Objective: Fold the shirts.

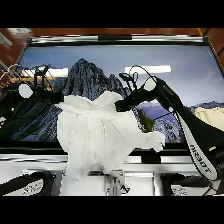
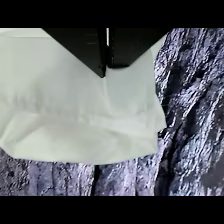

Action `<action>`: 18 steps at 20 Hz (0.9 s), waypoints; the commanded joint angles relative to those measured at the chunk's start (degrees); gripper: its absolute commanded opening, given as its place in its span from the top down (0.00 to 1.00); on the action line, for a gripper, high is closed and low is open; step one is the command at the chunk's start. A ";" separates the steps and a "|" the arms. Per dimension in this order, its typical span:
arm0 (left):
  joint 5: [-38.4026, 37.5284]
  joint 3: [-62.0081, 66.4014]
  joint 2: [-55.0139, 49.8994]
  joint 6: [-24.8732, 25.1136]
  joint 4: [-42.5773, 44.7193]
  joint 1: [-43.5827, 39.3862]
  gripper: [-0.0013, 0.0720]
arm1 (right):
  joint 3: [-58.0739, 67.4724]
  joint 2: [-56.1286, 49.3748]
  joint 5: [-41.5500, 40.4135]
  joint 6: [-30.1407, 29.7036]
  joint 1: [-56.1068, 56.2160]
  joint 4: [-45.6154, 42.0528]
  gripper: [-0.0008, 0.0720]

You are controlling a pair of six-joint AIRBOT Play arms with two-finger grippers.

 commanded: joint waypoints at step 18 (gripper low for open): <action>9.01 0.26 -3.56 -0.24 -4.09 2.69 0.92 | 2.27 -17.53 13.79 4.74 -14.51 32.98 0.90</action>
